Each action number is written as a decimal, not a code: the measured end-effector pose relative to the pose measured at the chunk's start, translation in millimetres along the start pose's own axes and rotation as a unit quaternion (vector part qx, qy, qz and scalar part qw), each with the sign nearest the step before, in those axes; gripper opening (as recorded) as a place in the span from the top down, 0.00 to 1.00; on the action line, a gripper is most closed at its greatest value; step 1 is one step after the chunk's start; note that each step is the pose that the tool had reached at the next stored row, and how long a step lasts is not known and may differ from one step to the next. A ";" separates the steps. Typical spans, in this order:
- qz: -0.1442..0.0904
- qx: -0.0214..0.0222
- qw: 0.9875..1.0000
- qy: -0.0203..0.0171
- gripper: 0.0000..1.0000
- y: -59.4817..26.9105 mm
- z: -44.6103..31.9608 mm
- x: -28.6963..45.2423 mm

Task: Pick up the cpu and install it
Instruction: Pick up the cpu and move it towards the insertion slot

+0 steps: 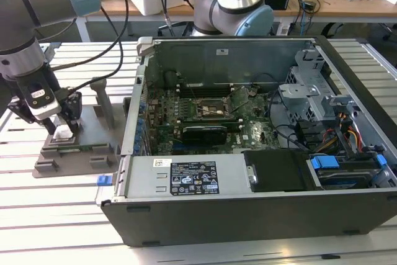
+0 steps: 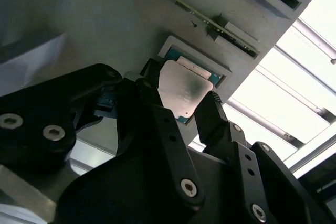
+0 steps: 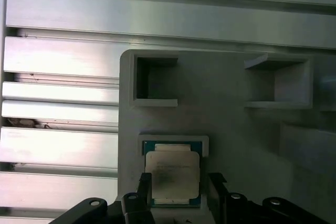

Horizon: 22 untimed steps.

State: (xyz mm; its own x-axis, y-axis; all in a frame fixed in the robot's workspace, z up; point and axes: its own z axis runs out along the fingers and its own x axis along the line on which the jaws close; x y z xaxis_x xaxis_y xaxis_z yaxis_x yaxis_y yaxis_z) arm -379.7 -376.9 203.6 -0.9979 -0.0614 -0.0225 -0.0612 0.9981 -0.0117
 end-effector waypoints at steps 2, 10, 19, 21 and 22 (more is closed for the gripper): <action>0.000 0.000 1.000 0.000 0.46 1.8 2.2 1.6; 0.000 0.000 1.000 0.000 0.38 2.0 2.7 1.9; 0.000 0.000 1.000 0.000 0.38 2.6 10.7 2.6; 0.000 0.000 1.000 0.000 0.38 2.6 12.1 2.6; 0.000 0.000 1.000 0.000 0.38 2.6 12.9 2.6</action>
State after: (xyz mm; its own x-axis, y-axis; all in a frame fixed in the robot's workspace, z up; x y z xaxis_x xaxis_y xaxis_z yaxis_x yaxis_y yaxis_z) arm -382.1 -374.6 190.7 -0.9978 -0.0622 -0.0225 -0.0619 0.9980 -0.0117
